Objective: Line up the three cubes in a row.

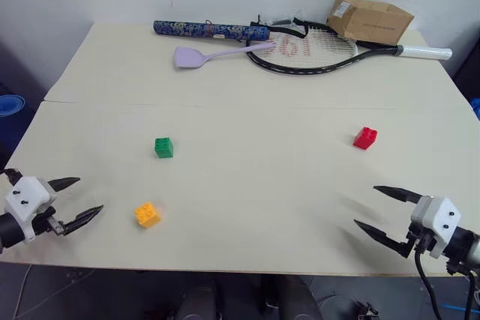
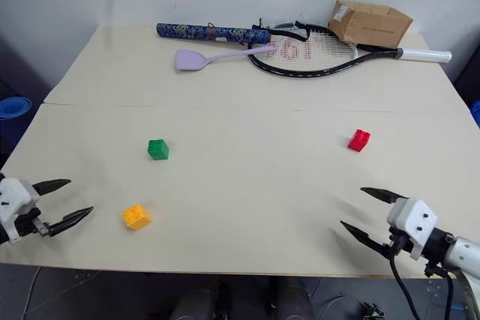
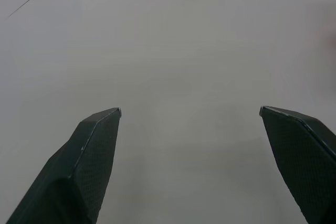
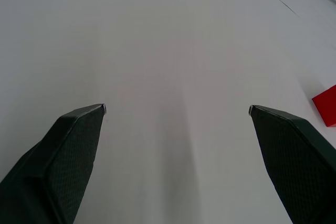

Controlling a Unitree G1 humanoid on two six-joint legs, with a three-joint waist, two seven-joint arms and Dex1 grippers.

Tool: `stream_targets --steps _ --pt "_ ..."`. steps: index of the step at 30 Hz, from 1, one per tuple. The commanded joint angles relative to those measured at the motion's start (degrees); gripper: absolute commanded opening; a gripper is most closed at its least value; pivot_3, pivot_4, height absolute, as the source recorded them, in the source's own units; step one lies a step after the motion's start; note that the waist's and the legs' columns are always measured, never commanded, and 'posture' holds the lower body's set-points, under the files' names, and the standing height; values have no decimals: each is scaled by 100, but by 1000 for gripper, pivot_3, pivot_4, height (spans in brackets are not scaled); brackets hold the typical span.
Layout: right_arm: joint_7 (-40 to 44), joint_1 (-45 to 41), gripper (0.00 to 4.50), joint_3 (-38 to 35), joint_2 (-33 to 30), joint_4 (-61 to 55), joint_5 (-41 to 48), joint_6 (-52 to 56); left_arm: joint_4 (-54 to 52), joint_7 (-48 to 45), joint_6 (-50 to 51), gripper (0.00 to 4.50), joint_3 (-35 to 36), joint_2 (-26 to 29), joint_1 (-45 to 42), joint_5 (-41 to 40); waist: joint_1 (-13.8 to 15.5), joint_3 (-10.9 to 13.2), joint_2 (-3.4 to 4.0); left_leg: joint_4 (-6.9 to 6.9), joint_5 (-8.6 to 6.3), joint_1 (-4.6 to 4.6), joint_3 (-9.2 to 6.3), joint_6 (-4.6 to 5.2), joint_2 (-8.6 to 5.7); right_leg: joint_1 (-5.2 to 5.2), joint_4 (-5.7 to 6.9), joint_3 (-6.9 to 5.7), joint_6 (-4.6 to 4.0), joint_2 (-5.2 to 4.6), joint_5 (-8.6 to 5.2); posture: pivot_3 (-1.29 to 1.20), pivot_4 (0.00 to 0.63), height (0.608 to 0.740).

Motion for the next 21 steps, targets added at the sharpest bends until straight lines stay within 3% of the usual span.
stream_targets --steps 1,7,10,16,21 --pt "-90 29 4500 -42 79 -175 49 34 20 -69 -75 4464 26 49 -43 -7 -1 0 0 0 0 0 0 0 0 0 0 0 0 0 0 0 150 740" --pt "-1236 753 4500 -1098 973 -599 457 525 -1076 -497 1298 4464 -361 -14 -646 -1172 139 0 0 0 1 0 -3 -3 -2 1 13 -1 0 -2 0 0 150 740" --pt "-1520 1119 4500 -1356 1396 -666 606 642 -1578 -480 1681 4464 -708 15 -947 -1233 153 -1 0 0 1 -2 -14 -4 -6 6 25 3 0 -3 0 0 150 740" --pt "-2244 1058 4500 -1160 2001 -569 206 525 -2123 -576 2173 4464 -1404 -127 -1877 -1378 24 -2 2 -4 4 18 11 -11 -6 5 33 34 0 6 0 0 150 740" --pt "-3206 73 4500 -424 2322 -1293 135 1323 -2118 -602 2081 4464 -1675 -238 -2249 -1207 -119 -2 2 -36 11 72 61 -27 1 5 45 81 -7 24 -5 0 150 740"
